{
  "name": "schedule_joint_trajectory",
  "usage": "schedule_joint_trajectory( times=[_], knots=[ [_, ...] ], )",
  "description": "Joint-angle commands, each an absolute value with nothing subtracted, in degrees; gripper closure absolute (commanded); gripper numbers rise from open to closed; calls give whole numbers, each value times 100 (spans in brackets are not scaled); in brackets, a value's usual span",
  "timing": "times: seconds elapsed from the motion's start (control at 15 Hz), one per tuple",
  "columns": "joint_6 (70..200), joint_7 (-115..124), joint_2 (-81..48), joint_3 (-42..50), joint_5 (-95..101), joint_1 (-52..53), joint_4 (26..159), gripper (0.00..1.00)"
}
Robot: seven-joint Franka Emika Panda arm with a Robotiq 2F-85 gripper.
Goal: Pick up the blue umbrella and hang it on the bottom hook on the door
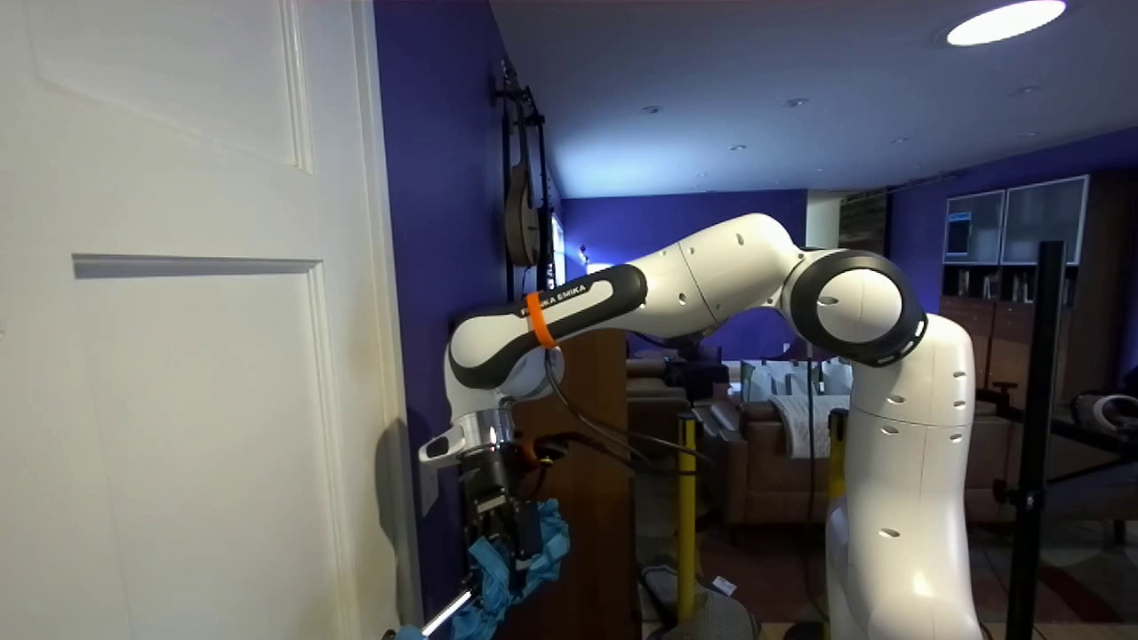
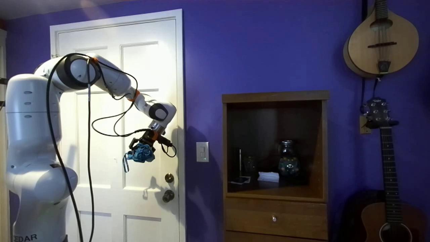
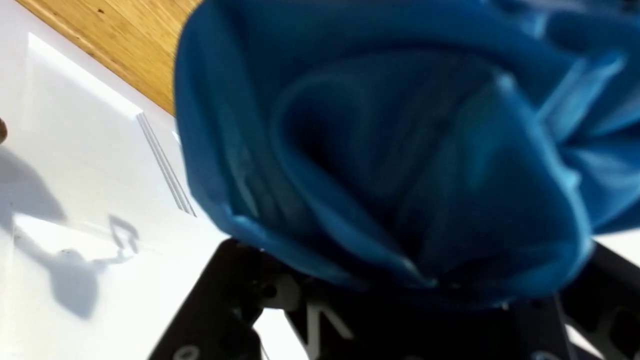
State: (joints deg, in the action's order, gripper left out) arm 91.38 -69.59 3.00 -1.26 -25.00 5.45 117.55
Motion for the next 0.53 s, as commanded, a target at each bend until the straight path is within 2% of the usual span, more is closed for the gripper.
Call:
schedule_joint_trajectory(
  times=[0.0, 0.47],
  knots=[
    [9198, -6987, 369, -207, -2593, 518, 11802, 91],
    [9684, -6999, 369, -454, -3232, 643, 11986, 91]
  ],
)
